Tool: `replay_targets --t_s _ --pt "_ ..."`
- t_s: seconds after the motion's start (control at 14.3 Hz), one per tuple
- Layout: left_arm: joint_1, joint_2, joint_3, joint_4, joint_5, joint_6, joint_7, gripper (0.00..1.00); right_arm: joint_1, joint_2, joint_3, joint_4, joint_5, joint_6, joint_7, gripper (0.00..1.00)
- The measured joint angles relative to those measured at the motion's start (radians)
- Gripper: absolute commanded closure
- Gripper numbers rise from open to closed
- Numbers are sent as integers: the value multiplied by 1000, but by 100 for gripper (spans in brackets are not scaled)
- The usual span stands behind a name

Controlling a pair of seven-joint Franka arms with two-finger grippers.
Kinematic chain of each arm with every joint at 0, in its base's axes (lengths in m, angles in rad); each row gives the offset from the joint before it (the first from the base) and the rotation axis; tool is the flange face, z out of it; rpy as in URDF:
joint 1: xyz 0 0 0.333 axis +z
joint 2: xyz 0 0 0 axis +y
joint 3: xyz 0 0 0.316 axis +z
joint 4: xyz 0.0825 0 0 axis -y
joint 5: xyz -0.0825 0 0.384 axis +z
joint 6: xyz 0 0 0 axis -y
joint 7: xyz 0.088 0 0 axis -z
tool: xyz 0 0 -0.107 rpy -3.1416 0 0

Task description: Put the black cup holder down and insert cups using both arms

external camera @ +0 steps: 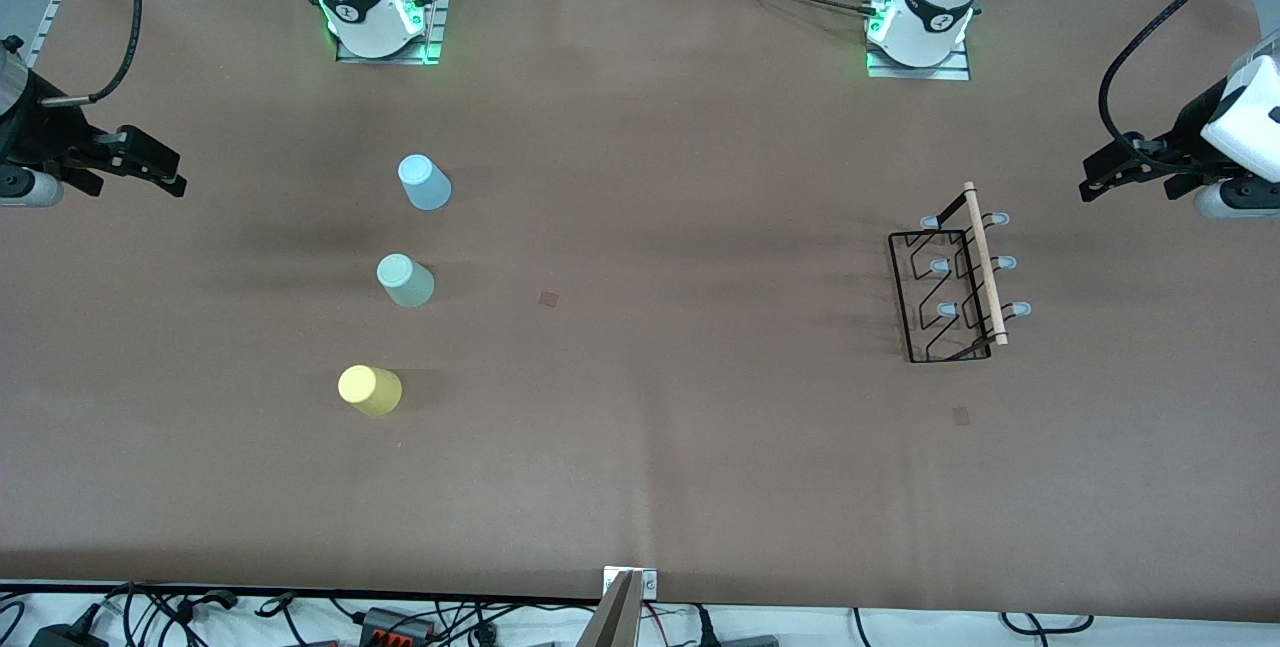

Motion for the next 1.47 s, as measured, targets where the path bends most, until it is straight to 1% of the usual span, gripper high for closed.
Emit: replay_targets --t_s 0.84,1.05,1.19,1.33,1.47 --pt "0 0 -2 0 0 0 9 0 0 0 0 0 0 0 0 0" --pt "0 11 -3 -9 0 27 12 0 0 0 0 0 0 0 0 0" --pt "0 29 -3 -57 0 79 12 0 0 0 0 0 0 0 0 0" --pt "0 44 -3 -155 0 193 12 0 0 -2 0 0 0 0 0 0" --pt "0 54 -3 -268 0 322 12 3 -1 -4 0 0 0 -2 0 0"
